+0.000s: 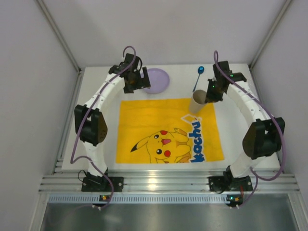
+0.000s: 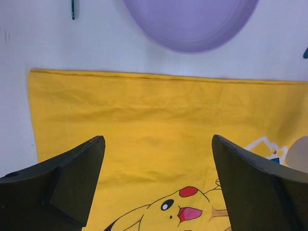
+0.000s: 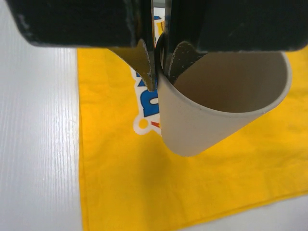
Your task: Set the dinner table for one person
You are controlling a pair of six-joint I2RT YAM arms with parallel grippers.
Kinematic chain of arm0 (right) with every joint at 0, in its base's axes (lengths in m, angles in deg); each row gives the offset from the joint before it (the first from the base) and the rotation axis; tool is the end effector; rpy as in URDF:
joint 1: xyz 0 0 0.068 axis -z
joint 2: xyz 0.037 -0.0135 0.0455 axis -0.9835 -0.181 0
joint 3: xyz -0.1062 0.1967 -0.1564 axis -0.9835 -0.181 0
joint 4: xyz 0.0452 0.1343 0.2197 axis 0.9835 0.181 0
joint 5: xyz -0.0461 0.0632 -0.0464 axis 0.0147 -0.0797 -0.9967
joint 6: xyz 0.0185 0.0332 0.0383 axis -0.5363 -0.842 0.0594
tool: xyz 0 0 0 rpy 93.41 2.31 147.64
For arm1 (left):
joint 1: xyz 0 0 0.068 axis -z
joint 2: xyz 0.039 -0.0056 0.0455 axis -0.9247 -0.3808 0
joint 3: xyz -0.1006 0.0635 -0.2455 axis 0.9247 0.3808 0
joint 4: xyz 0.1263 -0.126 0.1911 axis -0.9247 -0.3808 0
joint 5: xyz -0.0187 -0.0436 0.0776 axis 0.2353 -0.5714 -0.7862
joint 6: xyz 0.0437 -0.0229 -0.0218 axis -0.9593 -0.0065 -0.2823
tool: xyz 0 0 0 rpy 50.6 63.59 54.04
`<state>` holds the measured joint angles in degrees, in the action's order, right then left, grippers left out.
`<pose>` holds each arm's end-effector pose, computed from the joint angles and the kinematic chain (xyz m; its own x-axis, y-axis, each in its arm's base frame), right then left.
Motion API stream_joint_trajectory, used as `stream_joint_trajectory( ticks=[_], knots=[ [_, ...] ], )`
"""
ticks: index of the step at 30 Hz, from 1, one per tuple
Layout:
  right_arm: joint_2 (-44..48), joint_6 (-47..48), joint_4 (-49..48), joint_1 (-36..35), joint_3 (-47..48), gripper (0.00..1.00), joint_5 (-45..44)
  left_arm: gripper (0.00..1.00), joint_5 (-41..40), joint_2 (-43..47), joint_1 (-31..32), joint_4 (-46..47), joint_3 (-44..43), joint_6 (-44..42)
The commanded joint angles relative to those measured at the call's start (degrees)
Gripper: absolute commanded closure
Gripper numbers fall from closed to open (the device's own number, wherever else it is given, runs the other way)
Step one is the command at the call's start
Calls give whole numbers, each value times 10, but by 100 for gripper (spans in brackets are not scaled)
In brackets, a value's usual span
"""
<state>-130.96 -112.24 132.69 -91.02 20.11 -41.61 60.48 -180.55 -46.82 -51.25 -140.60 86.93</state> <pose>0.3403 0.0696 0.3204 -0.8540 0.2271 -0.4682 0.1367 0.9660 0.2193 0.4064 -0.1528 0.3113 -0.8112 -0.2420 -0.5323 -0.0999 0.9543 -0.2817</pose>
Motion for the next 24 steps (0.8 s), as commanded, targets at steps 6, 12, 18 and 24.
stream_joint_trajectory(
  ticks=[6, 12, 18, 24],
  knots=[
    [-46, 15, -84, 18, -29, 100, -76, 2, 20, -1, -3, 12, -9, 9],
    [-59, 22, -94, 22, -37, 100, -112, 3, 14, 8, -3, 14, 1, 4],
    [-53, 23, -96, 21, -73, 87, -106, 3, 1, 8, -5, 30, 16, 10],
    [-23, 22, -79, 21, -80, 11, -104, 3, -6, -3, -8, 56, 24, 22]
  ],
)
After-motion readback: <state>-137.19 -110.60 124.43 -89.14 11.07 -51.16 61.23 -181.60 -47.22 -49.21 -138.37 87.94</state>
